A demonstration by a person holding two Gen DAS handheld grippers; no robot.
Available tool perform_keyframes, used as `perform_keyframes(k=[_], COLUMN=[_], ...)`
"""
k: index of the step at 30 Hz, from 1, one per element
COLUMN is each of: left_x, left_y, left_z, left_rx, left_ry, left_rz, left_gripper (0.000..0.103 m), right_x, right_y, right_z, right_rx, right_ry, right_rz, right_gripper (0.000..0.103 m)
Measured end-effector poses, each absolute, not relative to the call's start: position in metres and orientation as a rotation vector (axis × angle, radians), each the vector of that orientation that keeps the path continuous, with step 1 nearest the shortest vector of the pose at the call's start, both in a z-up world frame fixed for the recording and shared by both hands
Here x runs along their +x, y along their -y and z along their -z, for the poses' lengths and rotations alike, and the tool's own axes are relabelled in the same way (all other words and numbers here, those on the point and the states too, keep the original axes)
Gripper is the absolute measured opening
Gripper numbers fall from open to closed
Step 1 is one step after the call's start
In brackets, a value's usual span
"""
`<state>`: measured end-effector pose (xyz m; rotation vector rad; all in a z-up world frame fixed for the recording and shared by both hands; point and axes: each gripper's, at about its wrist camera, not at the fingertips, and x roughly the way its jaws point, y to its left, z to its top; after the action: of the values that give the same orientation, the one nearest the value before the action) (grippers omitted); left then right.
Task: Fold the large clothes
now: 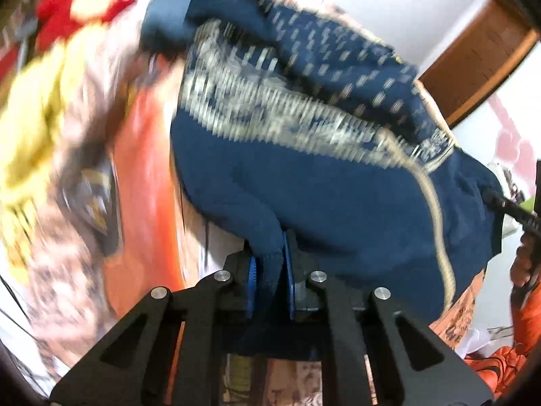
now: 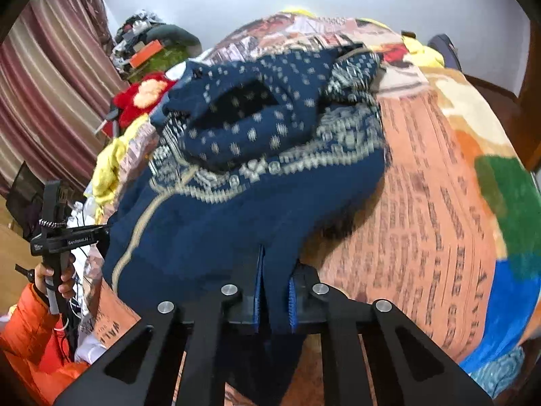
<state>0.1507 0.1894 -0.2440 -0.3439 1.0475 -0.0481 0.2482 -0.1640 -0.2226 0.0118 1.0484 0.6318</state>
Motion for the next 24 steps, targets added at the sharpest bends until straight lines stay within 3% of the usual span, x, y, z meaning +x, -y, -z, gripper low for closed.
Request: perform_keyframes(k=[8, 14, 18, 24], left_x=[0.192, 0.263, 0.321, 0.401], left_y=[-0.212, -0.251, -0.270, -0.282], left_z=[0.147, 0.106, 0.114, 0.186], left_rx=[-0.286, -0.358, -0.365, -0.301], left_ry=[-0.796, -0.677, -0.685, -0.846], left_rz=[0.012, -0.025, -0.099, -0.212], left_gripper=[0.013, 0.013, 0.013, 0.013], right_x=[0.301, 0.373, 0.437, 0.524], right_y=[0.167, 0.151, 0.135, 0.109], right_z=[0.173, 0.144, 0.145, 0.206], right_rx=[0.069, 0.036, 0.050, 0.020], right_ry=[-0.905, -0.818, -0.816, -0.945], right_rz=[-0.632, -0.596, -0.560, -0.489], right_gripper=[0.007, 0.007, 0.007, 0.007])
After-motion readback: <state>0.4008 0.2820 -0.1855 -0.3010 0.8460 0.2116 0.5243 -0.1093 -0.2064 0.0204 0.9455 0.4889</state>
